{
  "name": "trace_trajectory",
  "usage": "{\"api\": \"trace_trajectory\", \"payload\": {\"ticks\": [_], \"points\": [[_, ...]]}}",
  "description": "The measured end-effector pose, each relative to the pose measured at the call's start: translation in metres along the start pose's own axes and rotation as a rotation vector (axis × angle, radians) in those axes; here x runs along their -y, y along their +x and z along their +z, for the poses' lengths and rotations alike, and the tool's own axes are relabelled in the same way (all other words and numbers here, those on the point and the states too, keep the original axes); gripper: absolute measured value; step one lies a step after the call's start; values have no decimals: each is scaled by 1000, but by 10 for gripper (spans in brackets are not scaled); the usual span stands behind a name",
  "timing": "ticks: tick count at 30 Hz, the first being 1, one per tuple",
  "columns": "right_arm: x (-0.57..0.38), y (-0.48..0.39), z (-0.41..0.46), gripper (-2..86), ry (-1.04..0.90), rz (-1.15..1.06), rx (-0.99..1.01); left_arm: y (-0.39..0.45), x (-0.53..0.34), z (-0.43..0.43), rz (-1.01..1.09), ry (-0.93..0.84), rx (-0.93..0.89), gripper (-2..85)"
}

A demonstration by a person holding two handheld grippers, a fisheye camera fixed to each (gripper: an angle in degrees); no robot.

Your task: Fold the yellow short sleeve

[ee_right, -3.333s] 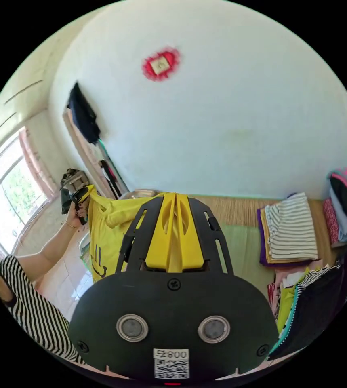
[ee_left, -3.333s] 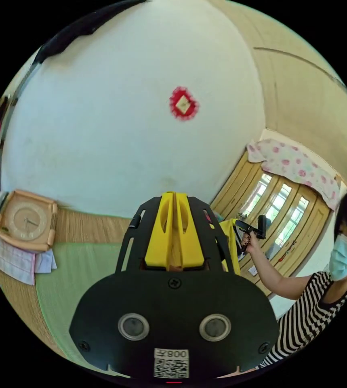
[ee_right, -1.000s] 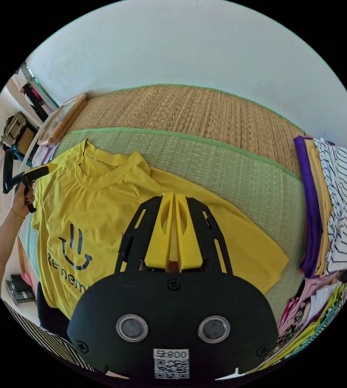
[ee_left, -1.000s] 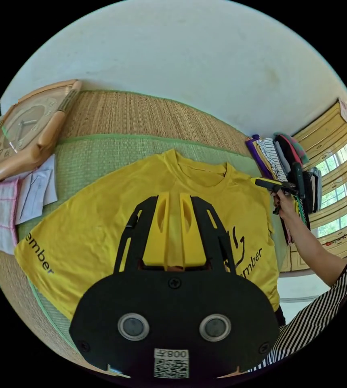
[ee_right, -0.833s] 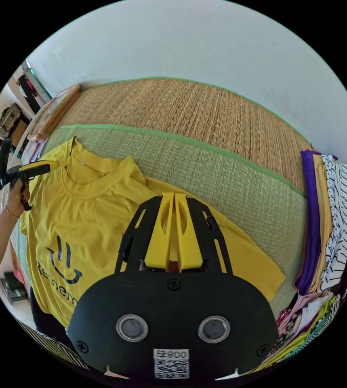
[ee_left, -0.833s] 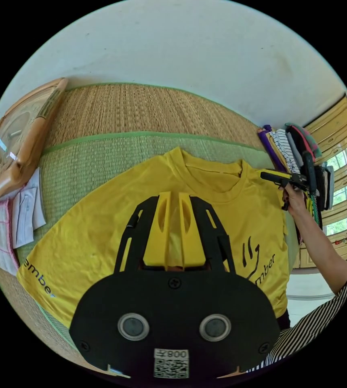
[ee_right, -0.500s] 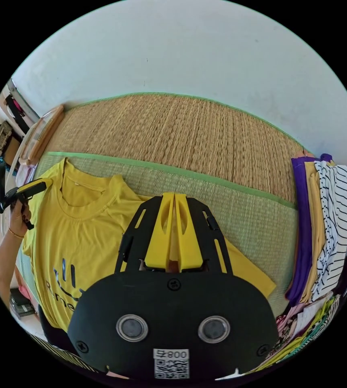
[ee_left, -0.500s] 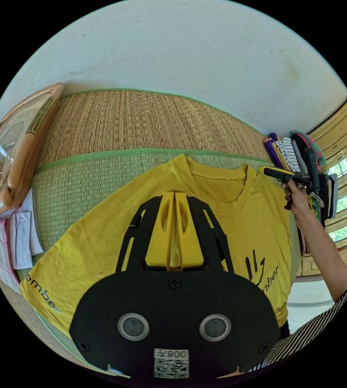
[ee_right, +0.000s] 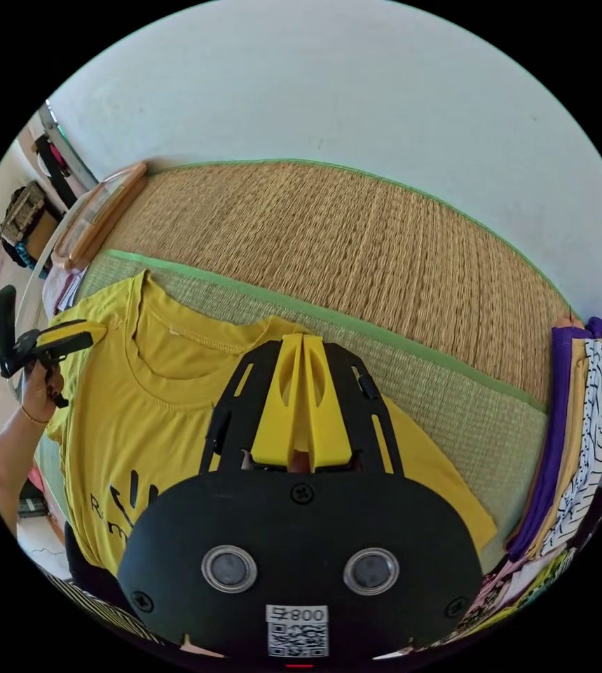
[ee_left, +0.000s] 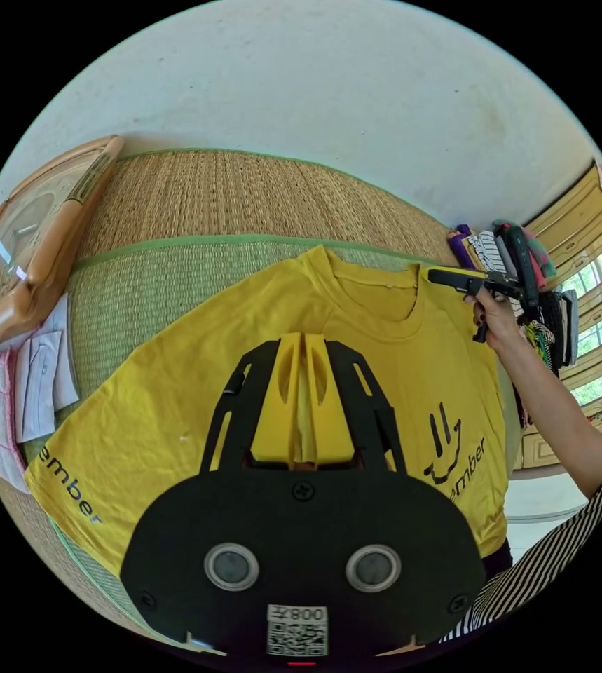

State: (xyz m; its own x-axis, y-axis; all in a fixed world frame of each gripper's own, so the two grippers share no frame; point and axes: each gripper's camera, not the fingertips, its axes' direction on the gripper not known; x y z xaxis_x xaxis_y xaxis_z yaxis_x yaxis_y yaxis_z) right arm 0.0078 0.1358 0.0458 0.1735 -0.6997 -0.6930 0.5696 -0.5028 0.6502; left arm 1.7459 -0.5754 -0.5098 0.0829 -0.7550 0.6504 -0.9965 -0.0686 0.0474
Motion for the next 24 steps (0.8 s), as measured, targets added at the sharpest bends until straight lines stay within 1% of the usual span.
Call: {"api": "trace_trajectory", "payload": {"ticks": [4, 7, 9, 13, 15, 16, 18, 21, 22, 24], "points": [[6, 6, 0, -4, -16, 27, -12, 1, -12, -8, -11, 23, -11, 9], [-10, 9, -12, -4, 20, 33, 13, -1, -38, -28, -28, 61, -63, 9], [-41, 17, -36, -4, 85, 45, 26, -4, -61, -43, -43, 75, -87, 9], [-118, 46, -75, -4, 146, 93, 56, -14, -127, -76, -109, 70, -53, 7], [-181, 71, -90, -4, 129, 168, 50, -18, -155, -83, -145, 49, -11, 6], [-197, 76, -91, -4, 121, 189, 43, -21, -171, -86, -171, 29, 16, 6], [-253, 94, -89, -3, 69, 265, 15, -26, -187, -85, -208, -4, 43, 5], [-293, 108, -73, -3, -14, 322, -26, -30, -201, -83, -225, -33, 109, 4], [-298, 109, -75, -3, 23, 319, -15, -29, -202, -82, -214, -34, 113, 4], [-299, 115, -73, -3, 19, 323, -7, -31, -201, -82, -225, -50, 108, 3]]}}
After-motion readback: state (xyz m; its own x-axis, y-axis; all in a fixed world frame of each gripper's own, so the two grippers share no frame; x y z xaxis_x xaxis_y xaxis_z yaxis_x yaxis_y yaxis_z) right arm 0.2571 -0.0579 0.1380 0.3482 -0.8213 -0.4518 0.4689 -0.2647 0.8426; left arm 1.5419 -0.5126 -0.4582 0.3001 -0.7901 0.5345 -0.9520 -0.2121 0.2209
